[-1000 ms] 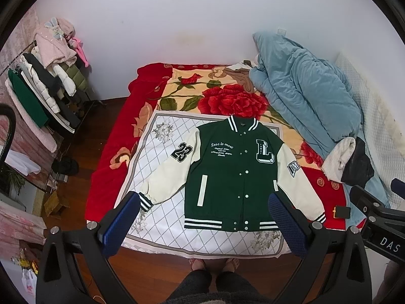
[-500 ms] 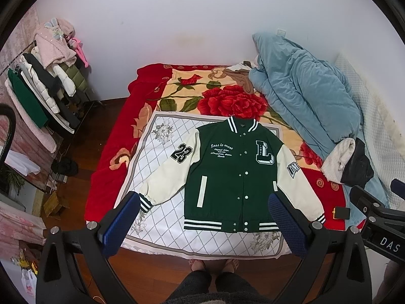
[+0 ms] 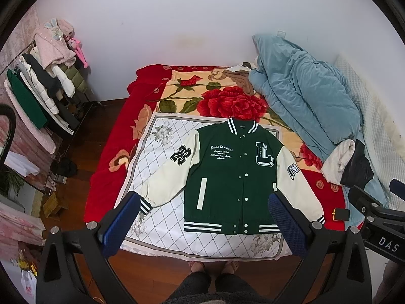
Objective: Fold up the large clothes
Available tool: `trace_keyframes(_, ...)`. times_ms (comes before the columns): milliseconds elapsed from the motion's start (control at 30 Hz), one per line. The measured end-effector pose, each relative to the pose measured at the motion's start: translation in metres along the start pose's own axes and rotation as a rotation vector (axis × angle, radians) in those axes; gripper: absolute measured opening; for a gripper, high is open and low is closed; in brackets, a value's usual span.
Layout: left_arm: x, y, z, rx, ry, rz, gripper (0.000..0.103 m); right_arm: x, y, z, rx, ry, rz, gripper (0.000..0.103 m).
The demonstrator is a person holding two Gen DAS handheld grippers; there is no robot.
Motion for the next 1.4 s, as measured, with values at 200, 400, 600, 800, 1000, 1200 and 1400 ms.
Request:
trace_keyframes(200,-0.005,-0.002,0.0,0.008,-0.006,0.007,0.103,-0.005,-0.001,0.0,0.002,-0.003,0.001,0.103)
trace_keyframes(400,-0.033,-0.038,-0.016,0.008,-0.041,-0.034,0.103,-0.027,-0.026,0.001,-0.006,-0.075,0.015,0.103)
trace_keyframes(600,-0.031,-0.12,-0.031,-0.052,-0.084,-0.089,0.103,0.012,-0.128,-0.05,-0.025,-0.327,0.087,0.103)
trace_keyframes(800,-0.004,-0.228,-0.07,-0.142,-0.133,0.005,0.103,0.104,-0.263,-0.144,0.037,-0.641,0.207,0.079)
trace_keyframes(1000,0.045,-0.338,-0.119,-0.213,-0.157,0.154,0.103,0.219,-0.397,-0.231,0.005,-0.99,0.316,0.079)
trace_keyframes(1200,0.106,-0.436,-0.175,-0.214,-0.178,0.31,0.103,0.331,-0.515,-0.289,0.021,-1.322,0.36,0.079)
trace_keyframes(1400,0.145,-0.506,-0.228,-0.167,-0.252,0.398,0.103,0.394,-0.599,-0.316,0.039,-1.559,0.319,0.06)
Point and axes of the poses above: each gripper's, at about its wrist camera, not at the fingertips, and y roughly against the way its jaws point, z to its left, x to its underside, the point moved 2 cm from there along -y, roughly the way its jaws point, and after that the axes turned 9 degrees about -z, right-handed, at the moved point
